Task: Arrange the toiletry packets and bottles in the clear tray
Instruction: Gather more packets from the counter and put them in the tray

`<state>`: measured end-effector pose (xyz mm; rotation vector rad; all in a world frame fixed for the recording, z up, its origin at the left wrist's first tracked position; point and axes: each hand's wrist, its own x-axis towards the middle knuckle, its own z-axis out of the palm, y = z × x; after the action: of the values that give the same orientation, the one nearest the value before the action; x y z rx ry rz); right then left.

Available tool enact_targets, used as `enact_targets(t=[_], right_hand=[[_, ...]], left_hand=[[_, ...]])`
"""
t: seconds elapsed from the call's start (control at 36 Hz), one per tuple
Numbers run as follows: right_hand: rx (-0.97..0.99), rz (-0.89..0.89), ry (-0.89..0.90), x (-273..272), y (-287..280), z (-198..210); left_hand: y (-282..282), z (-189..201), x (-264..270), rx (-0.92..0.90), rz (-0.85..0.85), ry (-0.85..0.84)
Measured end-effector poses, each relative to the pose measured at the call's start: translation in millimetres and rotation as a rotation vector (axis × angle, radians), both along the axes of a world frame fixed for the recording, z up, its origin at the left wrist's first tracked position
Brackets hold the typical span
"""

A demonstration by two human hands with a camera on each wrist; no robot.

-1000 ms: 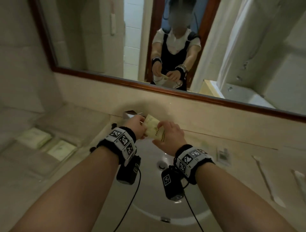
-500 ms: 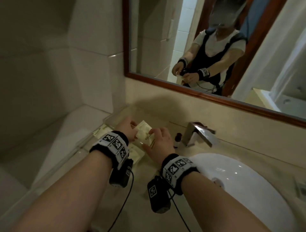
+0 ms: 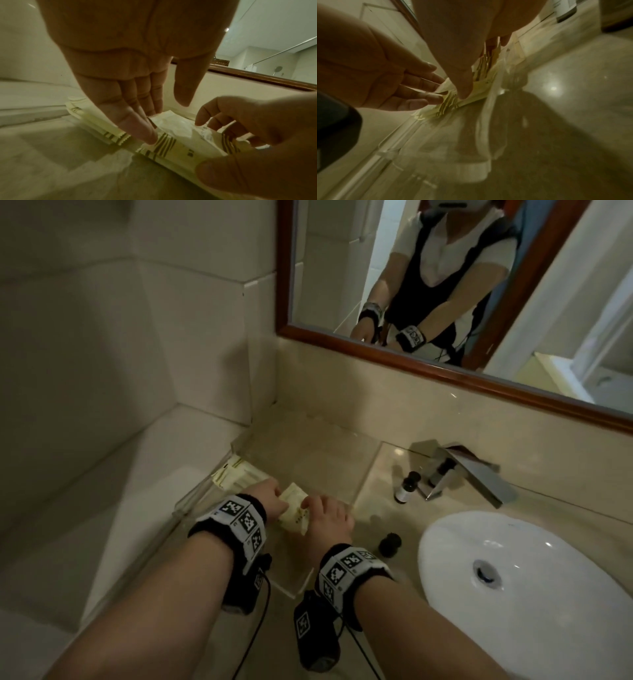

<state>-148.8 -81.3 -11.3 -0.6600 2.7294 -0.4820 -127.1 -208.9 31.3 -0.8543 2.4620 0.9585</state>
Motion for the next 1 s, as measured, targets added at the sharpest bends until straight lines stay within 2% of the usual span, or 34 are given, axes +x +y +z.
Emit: enact_targets(t=[0.19, 0.58, 0.86, 1.0], right_hand=[[0.049, -0.012, -0.01, -4.6, -7.0, -9.5], [0.062, 0.026, 0.017, -9.7, -0.9, -9.4], [-0.024, 0.1, 0.069, -7.2, 20.1, 25.1], [-0.098, 0.11, 0.117, -7.8, 43.9, 51.8]], left_hand=[[-2.5, -10.4, -12.8, -0.124, -0.115, -0.083], [1.3, -6.3, -16.2, -0.178, -0.171, -0.139], [24.8, 33.8, -8.0, -0.198, -0.102, -0.127], [50.2, 57.1, -1.4, -0.146, -0.037, -0.009]])
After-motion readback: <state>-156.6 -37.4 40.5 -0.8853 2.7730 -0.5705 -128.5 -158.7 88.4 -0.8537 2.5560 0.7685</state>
